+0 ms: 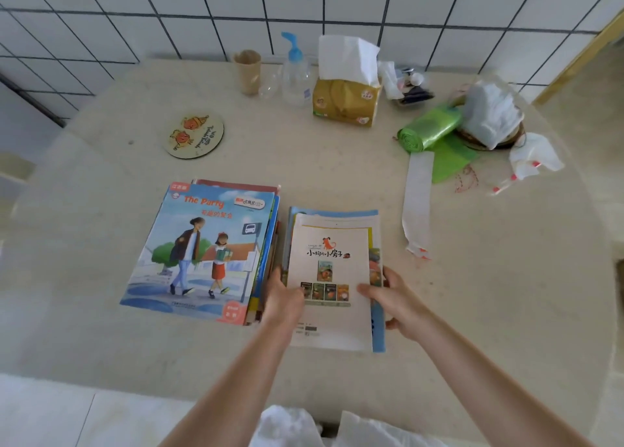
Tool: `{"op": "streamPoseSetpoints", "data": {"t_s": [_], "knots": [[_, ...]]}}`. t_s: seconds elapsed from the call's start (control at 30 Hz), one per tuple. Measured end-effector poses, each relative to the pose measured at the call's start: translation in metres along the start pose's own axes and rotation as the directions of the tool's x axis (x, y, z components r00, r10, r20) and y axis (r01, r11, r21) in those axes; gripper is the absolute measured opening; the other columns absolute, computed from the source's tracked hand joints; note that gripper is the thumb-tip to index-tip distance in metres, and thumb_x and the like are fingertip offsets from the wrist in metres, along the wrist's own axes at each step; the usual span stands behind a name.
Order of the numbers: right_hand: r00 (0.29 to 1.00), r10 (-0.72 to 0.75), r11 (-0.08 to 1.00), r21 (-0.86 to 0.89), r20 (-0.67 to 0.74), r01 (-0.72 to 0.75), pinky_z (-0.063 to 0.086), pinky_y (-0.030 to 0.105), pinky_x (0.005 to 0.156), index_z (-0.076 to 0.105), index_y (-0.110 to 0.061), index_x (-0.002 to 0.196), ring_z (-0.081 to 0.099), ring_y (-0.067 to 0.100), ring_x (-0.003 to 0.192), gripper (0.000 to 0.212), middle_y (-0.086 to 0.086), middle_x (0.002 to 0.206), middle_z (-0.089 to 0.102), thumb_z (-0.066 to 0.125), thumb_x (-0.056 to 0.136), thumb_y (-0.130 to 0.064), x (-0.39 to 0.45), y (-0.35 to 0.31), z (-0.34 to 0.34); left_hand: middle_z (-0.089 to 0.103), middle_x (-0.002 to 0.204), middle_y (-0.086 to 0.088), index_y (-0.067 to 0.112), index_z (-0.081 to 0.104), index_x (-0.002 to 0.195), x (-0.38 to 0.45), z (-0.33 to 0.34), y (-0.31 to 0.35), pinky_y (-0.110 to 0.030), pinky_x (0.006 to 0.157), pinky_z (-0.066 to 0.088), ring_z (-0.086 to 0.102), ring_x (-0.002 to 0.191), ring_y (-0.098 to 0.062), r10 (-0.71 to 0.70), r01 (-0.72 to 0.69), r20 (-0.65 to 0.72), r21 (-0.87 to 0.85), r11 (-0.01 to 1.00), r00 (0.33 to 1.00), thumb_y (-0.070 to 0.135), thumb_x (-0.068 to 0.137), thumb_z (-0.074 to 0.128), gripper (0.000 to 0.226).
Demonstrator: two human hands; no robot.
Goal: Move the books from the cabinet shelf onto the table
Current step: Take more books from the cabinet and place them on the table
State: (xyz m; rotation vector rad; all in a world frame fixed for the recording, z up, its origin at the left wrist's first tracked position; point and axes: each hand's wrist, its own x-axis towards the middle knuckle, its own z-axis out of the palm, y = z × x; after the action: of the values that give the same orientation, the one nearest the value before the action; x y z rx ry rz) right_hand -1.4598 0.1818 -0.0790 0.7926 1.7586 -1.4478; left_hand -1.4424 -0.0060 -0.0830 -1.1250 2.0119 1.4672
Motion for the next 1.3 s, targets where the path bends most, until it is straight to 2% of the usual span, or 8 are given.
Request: {"op": "streamPoseSetpoints", "data": {"t_s": [0.2,0.43,0.6,0.73,0.9,1.03,1.17,1.3], "knots": [[0.999,-0.036,0.996,-0.075,0.001,0.036,0.043,0.025,0.056,0.046,-0.029,0.118,0.061,0.007,0.08,0.038,-0.01,0.093,0.063,0.065,0.089,-0.013,0.006,0.004,0.01,0.055,0.136,-0.01,0.022,0.02,0.153,0.009,0.007,-0.001,-0.046,0.099,0.05,0.057,0.118,-0.027,-0.047,0.048,-0.044,0.026,0.999,0.998,-0.01,0.09,0.048,0.076],[0.996,-0.067,0.976,-0.209,-0.057,0.053,0.055,0.05,0.087,0.049,-0.04,0.105,0.065,0.02,0.1,0.036,-0.006,0.107,0.069,0.066,0.082,-0.018,0.013,0.01,0.014,0.049,0.142,-0.007,0.025,0.016,0.153,0.008,0.01,-0.005,-0.046,0.1,0.05,0.053,0.124,-0.025,0.004,0.002,-0.048,0.115,0.993,0.999,-0.007,0.088,0.052,0.081],[0.989,-0.132,0.944,-0.313,-0.064,0.106,0.055,0.045,0.088,0.05,-0.034,0.12,0.062,0.022,0.109,0.064,-0.004,0.113,0.066,0.06,0.057,-0.035,0.034,0.032,0.013,0.048,0.137,0.004,0.027,0.014,0.152,0.002,0.012,-0.005,-0.042,0.103,0.047,0.048,0.126,-0.017,0.091,-0.085,-0.025,0.203,0.976,0.996,-0.002,0.081,0.059,0.089],[0.978,-0.201,0.901,-0.401,-0.054,0.163,0.044,0.027,0.086,0.039,-0.02,0.136,0.056,0.025,0.116,0.064,0.002,0.122,0.06,0.061,0.077,-0.01,-0.008,0.015,0.021,0.051,0.132,0.008,0.026,0.028,0.144,-0.004,0.01,-0.007,-0.038,0.102,0.046,0.051,0.125,-0.016,0.13,-0.128,0.003,0.175,0.976,0.992,0.001,0.079,0.061,0.077],[0.971,-0.231,0.876,-0.45,-0.068,0.177,0.043,0.03,0.082,0.041,-0.015,0.132,0.057,0.028,0.114,0.053,0.007,0.126,0.061,0.058,0.083,-0.01,-0.021,0.024,0.021,0.046,0.142,0.002,0.021,0.029,0.145,-0.014,0.003,-0.014,-0.04,0.106,0.044,0.046,0.129,-0.019,0.219,-0.22,0.026,0.181,0.959,0.975,0.005,0.085,0.06,0.069],[0.963,-0.246,0.883,-0.435,-0.113,0.175,0.045,0.034,0.083,0.045,-0.01,0.125,0.055,0.031,0.114,0.038,0.012,0.129,0.058,0.055,0.089,-0.013,-0.033,0.029,0.021,0.057,0.128,0.006,0.024,0.038,0.133,-0.033,-0.004,-0.017,-0.039,0.094,0.051,0.058,0.115,-0.018,0.351,-0.355,0.065,0.276,0.893,0.934,0.008,0.085,0.058,0.054],[0.948,-0.274,0.89,-0.417,-0.163,0.185,0.032,0.026,0.074,0.041,-0.007,0.135,0.051,0.032,0.12,0.043,0.014,0.134,0.054,0.053,0.093,-0.012,-0.052,0.032,0.024,0.045,0.144,0.002,0.022,0.022,0.149,-0.046,-0.008,-0.024,-0.046,0.106,0.043,0.046,0.13,-0.019,0.417,-0.435,0.13,0.341,0.833,0.9,0.007,0.084,0.058,0.076],[0.9,-0.367,0.872,-0.424,-0.234,0.245,0.031,0.024,0.078,0.04,-0.009,0.137,0.051,0.03,0.123,0.048,0.012,0.135,0.056,0.054,0.091,-0.011,-0.068,0.038,0.036,0.035,0.152,0.001,0.018,0.018,0.151,-0.056,-0.019,-0.026,-0.035,0.112,0.03,0.033,0.139,-0.016,0.441,-0.48,0.189,0.365,0.798,0.877,0.007,0.089,0.056,0.074]]}}
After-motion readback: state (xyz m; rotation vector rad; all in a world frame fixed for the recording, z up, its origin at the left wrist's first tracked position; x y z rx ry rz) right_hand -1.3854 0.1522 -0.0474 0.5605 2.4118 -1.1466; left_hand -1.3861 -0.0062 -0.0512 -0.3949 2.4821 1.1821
